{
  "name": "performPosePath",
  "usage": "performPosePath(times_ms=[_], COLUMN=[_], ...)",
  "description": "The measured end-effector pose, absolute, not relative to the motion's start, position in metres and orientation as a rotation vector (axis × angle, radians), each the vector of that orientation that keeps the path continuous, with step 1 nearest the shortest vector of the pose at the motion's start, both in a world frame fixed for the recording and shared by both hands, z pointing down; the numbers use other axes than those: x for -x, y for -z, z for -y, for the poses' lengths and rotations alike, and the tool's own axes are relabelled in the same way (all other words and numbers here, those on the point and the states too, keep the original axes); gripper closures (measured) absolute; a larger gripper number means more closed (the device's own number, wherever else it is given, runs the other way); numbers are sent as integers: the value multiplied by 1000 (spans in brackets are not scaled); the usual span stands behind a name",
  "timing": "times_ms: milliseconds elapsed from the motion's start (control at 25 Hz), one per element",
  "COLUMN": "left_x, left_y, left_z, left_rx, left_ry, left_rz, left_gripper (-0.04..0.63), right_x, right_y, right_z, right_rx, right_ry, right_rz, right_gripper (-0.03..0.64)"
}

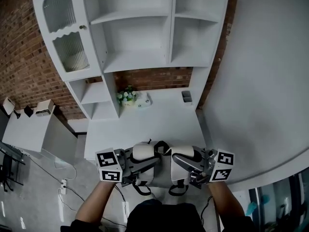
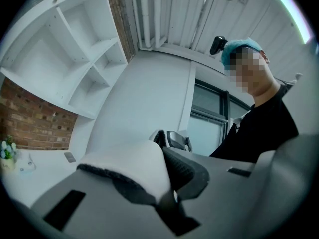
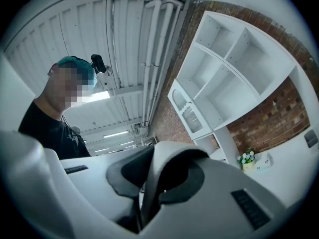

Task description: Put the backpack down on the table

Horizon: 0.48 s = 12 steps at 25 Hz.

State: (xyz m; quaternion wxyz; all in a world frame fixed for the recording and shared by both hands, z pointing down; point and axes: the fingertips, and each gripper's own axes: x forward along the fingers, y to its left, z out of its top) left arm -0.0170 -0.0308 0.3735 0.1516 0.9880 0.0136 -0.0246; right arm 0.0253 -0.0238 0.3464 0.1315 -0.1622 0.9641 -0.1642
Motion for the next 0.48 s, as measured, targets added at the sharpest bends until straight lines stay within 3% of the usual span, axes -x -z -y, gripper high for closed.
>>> performPosePath(times_ms=[480], left_x=[21], left_y=[-324], left_z=[79], left_rx=[-2922], left_ry=[162], left_rz=[-98], left_gripper=[543], right_x=[-28], right_y=[-296], right_z=[83], right_rx=[456], right_ry=[425], right_rz=[-2782], right_gripper=[561])
